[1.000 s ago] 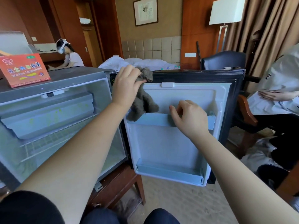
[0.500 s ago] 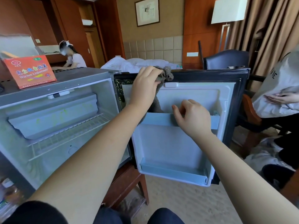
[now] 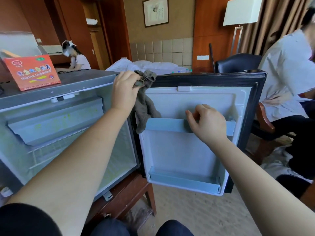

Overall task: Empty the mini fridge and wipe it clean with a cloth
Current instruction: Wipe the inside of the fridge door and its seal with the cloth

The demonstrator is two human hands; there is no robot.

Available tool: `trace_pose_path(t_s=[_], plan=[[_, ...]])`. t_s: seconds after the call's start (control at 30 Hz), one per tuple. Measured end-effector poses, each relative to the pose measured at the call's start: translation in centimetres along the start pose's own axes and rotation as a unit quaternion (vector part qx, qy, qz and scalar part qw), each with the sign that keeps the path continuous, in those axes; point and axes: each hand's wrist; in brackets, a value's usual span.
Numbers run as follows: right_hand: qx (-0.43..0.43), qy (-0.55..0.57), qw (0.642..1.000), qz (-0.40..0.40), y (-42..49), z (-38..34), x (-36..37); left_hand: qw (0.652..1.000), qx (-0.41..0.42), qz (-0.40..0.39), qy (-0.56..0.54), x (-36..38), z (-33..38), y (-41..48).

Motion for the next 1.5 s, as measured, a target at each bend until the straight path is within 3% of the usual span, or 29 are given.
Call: trace_pose_path(t_s=[0.3, 0.47, 0.57, 0.8, 1.0, 1.27, 1.5], plan=[[-0.016, 0.025, 1.000, -0.009, 0.5, -1.9, 0.8, 1.000, 0.011, -0.011, -0.003, 3.2, 4.7, 0.7], [-0.058, 0.057, 0.997, -0.017, 0.8, -5.8, 3.8, 0.998, 0.061, -0.021, 0.027, 3.1, 2.4, 0.1], [-0.024, 0.047, 0.999, -0.007, 1.4, -5.4, 4.9, 0.998, 0.046, -0.025, 0.046, 2.1, 0.5, 0.6], [-0.043, 0.071, 0.997, 0.004, 1.6, -4.1, 5.2, 0.997, 0.029, -0.012, 0.074, -1.1, -3.0, -0.7], [-0.035, 0.090, 0.995, 0.026, 1.1, -5.1, 5.1, 0.997, -0.013, 0.001, 0.081, -0.4, -0.9, -0.4], [-0.041, 0.082, 0.996, 0.013, 1.1, -5.0, 4.9, 0.999, 0.032, -0.037, 0.000, 6.6, 6.6, 2.3], [-0.062, 0.099, 0.993, 0.003, 1.5, -3.9, 5.0, 0.993, 0.091, -0.024, 0.068, 5.1, 3.3, 1.3]])
Point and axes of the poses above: each hand's wrist, its own y-axis towards the middle knuckle, its own x-axis out of the palm, z = x × y, and after that the axes turned 13 degrees about -y, right-handed
